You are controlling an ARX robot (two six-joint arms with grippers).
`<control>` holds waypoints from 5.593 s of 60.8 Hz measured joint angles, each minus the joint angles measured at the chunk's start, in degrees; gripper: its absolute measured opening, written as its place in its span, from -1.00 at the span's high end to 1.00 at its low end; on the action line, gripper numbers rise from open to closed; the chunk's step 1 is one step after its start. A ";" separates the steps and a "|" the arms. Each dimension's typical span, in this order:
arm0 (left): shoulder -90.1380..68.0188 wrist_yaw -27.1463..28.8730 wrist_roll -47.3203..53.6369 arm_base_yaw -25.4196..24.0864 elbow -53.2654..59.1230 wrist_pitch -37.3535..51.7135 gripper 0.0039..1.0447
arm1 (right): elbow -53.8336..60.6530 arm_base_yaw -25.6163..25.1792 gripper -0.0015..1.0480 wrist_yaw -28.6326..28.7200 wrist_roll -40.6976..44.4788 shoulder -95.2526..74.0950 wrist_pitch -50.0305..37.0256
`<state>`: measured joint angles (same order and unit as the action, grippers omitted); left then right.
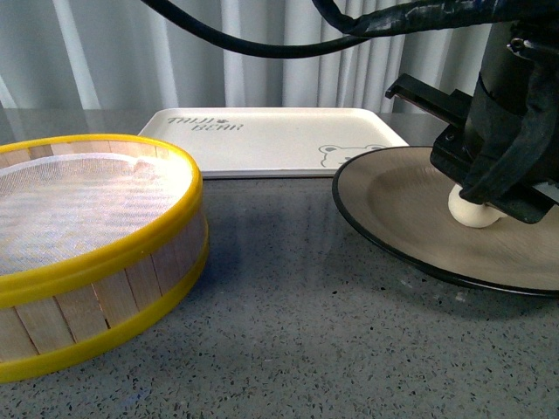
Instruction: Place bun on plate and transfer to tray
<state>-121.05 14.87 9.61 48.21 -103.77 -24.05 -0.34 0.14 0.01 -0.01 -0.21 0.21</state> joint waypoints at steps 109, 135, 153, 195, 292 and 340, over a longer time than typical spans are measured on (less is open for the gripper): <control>75.06 -3.85 -5.20 -31.74 50.36 10.82 -0.58 | 0.00 0.00 -0.83 0.00 0.00 0.00 0.00; 96.91 -14.88 -9.46 -47.98 85.40 28.94 0.90 | 0.00 0.00 -0.83 0.00 0.00 0.00 0.00; 103.80 -14.86 -9.73 -48.06 94.36 31.26 0.93 | 0.00 0.00 -0.83 0.00 0.02 0.00 0.00; 118.11 -14.84 -9.73 -48.06 100.67 23.82 0.93 | 0.00 0.00 -0.83 0.04 0.00 0.00 0.00; 120.83 -14.84 -9.75 -48.06 102.22 23.96 -0.88 | -26.73 -25.40 -0.83 31.71 -24.37 -57.05 -9.18; 120.85 -14.84 -9.75 -48.06 102.22 23.96 -0.88 | -32.94 -15.32 -0.83 39.06 -60.24 -72.89 -7.06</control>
<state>-0.21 0.03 -0.14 0.14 -1.54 -0.10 -33.28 -15.18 39.07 -60.25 -73.10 -6.85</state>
